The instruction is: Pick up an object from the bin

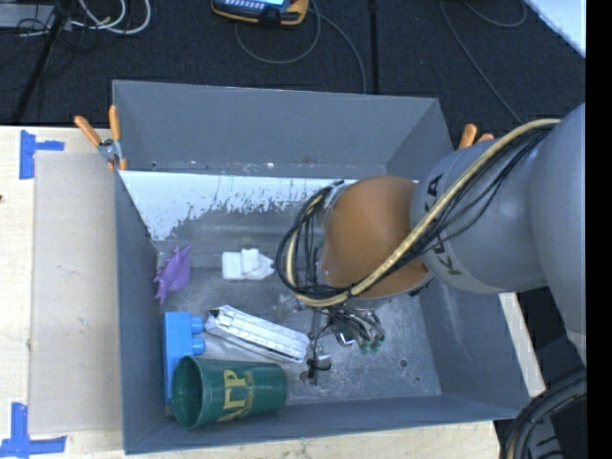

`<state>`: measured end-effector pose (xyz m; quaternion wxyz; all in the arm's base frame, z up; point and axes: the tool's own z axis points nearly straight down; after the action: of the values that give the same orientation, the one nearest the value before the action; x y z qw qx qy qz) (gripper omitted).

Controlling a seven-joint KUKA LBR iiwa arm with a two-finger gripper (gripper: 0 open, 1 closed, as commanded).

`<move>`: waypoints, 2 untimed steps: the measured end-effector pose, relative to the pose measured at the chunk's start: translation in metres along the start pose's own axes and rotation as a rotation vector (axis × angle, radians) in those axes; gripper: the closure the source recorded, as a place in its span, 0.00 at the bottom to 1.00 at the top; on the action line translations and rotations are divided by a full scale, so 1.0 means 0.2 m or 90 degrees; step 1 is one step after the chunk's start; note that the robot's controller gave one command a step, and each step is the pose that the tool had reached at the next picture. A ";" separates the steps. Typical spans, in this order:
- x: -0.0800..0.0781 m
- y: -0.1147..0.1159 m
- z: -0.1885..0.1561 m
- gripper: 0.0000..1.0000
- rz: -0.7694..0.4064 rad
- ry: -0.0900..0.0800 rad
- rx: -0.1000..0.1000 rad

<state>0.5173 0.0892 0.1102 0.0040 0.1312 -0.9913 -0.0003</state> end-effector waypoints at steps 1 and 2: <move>-0.01 0.04 -0.16 1.00 -0.284 -0.008 0.002; -0.01 0.04 -0.17 0.00 -0.281 -0.008 0.002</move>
Offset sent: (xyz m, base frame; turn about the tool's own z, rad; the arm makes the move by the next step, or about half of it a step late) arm 0.0000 0.0000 0.0000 0.0000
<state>0.5169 0.0980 0.1433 -0.0025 0.3448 -0.9387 -0.0008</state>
